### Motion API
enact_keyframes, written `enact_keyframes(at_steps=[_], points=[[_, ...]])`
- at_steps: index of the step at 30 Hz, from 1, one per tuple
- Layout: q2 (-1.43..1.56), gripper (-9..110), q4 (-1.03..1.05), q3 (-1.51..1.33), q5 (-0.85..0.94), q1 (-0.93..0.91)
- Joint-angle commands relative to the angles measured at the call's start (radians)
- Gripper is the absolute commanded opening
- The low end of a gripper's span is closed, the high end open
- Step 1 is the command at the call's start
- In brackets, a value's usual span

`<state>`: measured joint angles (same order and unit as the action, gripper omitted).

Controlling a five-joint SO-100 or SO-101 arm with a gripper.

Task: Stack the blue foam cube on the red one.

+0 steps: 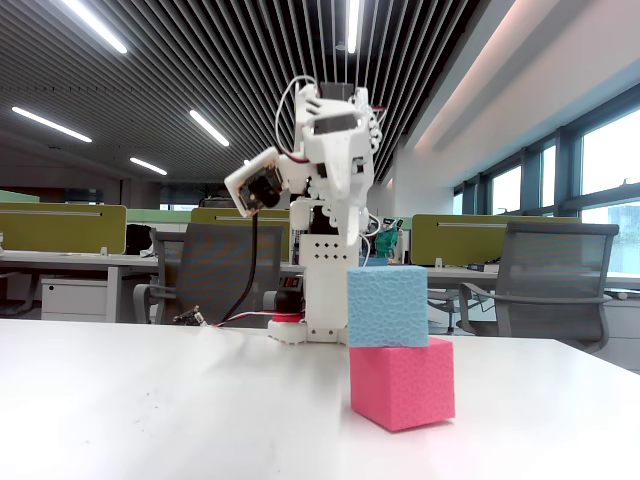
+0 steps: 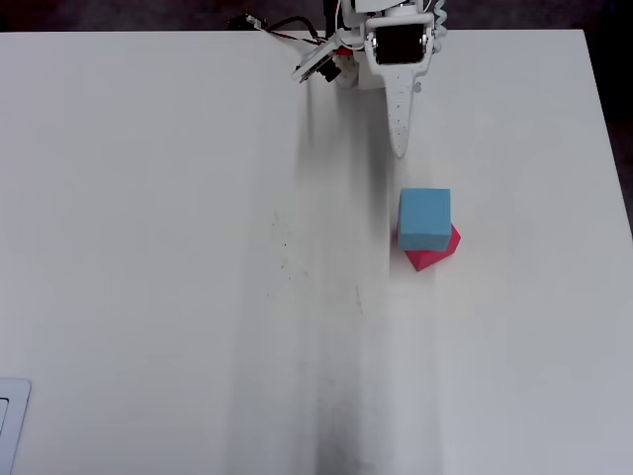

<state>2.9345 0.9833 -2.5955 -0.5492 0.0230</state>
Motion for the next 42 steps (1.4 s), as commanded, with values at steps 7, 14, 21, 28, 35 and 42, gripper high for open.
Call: enact_keyframes(at_steps=[7, 14, 21, 28, 35, 42], points=[[0.184, 22, -0.035, -0.166, 0.060, 0.026], [0.247, 21, -0.034, -0.233, 0.063, 0.038], [0.247, 18, -0.034, -0.270, 0.063, 0.038], [0.247, 18, -0.041, -0.281, 0.064, 0.038], [0.247, 17, -0.028, -0.279, 0.066, 0.038], [0.247, 15, -0.021, -0.278, 0.061, 0.031]])
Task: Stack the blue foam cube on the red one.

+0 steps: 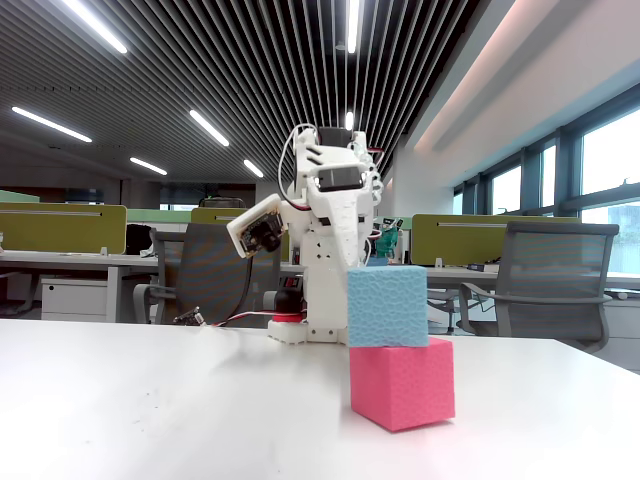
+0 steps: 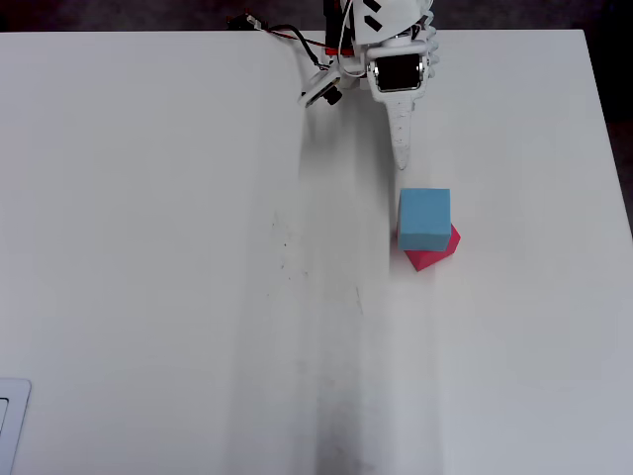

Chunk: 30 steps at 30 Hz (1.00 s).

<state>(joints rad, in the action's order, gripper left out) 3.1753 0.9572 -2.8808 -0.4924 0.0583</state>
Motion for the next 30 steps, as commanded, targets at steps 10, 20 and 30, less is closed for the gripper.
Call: enact_keyframes(at_steps=[10, 20, 30], points=[[0.006, 19, 0.005, 0.008, 0.005, -0.009], [0.006, 22, 0.005, 0.008, 0.008, -0.009], [0.006, 22, 0.005, 0.006, 0.003, -0.041]])
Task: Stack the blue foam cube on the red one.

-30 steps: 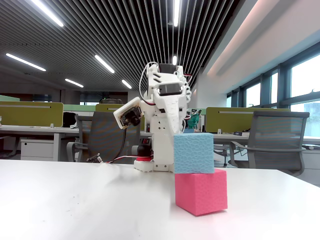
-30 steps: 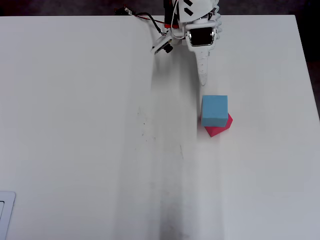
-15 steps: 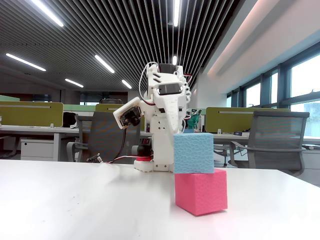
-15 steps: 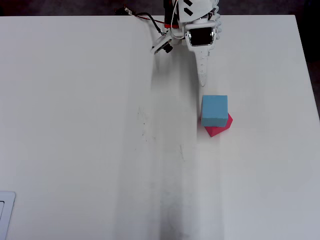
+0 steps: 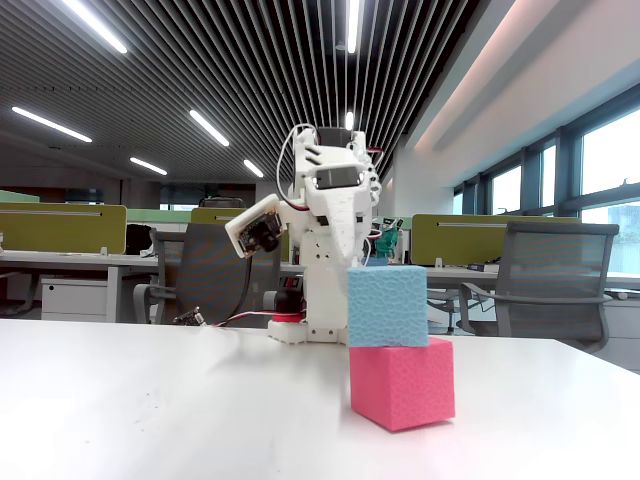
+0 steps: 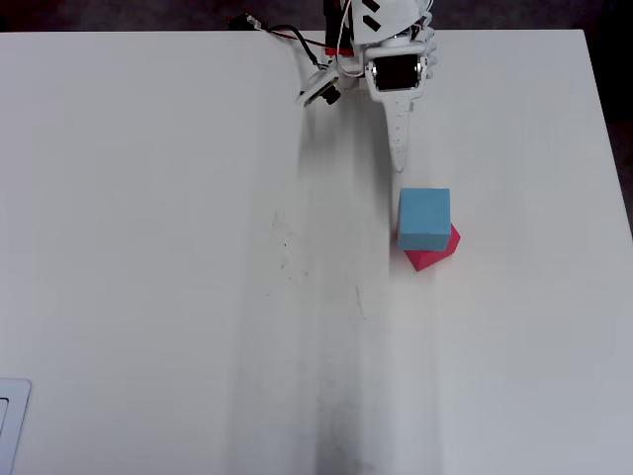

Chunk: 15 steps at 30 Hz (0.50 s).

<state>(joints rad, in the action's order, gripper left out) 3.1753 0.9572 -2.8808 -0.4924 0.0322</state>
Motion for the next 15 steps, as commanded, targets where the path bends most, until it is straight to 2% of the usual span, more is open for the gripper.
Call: enact_keyframes(at_steps=[1, 15], points=[[0.008, 22, 0.005, 0.006, 0.003, -0.020], [0.008, 22, 0.005, 0.005, 0.003, -0.026]])
